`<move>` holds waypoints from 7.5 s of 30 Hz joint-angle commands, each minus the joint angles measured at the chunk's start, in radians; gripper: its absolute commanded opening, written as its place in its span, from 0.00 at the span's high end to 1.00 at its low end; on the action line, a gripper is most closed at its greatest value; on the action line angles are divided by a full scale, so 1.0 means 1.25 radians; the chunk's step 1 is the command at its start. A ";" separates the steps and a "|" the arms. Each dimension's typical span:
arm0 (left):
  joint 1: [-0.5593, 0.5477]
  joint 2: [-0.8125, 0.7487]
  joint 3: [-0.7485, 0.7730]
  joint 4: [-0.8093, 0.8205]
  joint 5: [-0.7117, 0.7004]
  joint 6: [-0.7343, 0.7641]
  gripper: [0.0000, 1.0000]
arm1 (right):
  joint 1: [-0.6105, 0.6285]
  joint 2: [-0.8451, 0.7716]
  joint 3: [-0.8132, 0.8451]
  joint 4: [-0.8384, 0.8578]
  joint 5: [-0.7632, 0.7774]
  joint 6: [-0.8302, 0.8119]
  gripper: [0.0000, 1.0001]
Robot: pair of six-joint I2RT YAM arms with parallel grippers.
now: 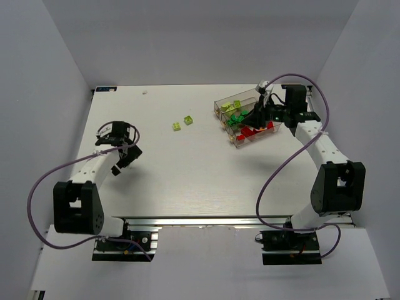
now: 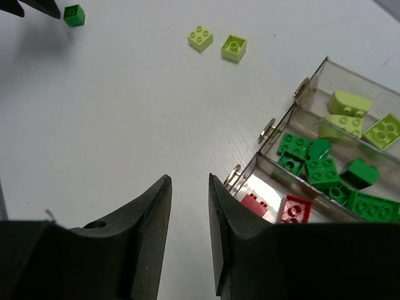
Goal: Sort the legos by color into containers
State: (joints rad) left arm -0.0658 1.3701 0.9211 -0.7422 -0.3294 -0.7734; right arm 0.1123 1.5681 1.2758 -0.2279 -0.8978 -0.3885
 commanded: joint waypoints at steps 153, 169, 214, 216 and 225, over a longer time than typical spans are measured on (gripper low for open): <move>-0.215 -0.627 -0.230 0.150 0.021 -0.125 0.02 | 0.399 0.735 0.738 -0.026 0.642 0.281 0.24; -0.215 -0.627 -0.226 0.125 0.017 -0.133 0.02 | 0.410 0.826 0.799 0.025 0.669 0.267 0.31; -0.215 -0.592 -0.309 0.262 0.094 -0.137 0.02 | 0.132 0.423 0.400 0.137 0.438 0.175 1.00; -0.215 -0.589 -0.311 0.267 0.095 -0.138 0.02 | 0.126 0.440 0.402 0.139 0.445 0.162 1.00; -0.215 -0.571 -0.320 0.283 0.110 -0.143 0.02 | 0.114 0.492 0.418 0.161 0.464 0.141 0.80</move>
State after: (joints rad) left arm -0.3351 0.6544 0.5312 -0.4118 -0.2104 -0.9455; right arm 0.2592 2.1696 1.7630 -0.0647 -0.3355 -0.1860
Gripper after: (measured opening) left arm 0.982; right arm 0.427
